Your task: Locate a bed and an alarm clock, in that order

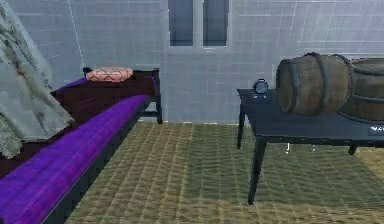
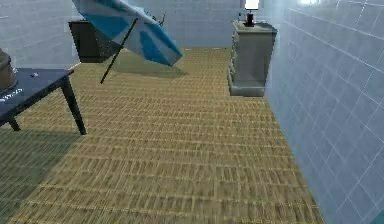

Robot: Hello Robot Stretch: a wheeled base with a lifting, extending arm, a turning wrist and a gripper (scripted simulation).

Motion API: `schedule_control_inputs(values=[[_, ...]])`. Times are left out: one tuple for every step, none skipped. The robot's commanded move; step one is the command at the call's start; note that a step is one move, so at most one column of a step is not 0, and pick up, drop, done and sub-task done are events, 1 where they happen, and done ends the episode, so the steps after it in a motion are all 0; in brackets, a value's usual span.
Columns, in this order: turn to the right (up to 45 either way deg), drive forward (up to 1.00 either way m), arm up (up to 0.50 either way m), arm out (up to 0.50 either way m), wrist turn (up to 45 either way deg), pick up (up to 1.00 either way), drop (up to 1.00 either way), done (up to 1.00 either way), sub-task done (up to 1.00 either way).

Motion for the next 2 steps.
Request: schedule_control_inputs(values=[[0.0,1.00,0.00,0.00,0.0,0.00,0.00,0.00,0.00],[3.0,0.00,0.00,0.00,0.0,0.00,0.00,0.00,0.00]])
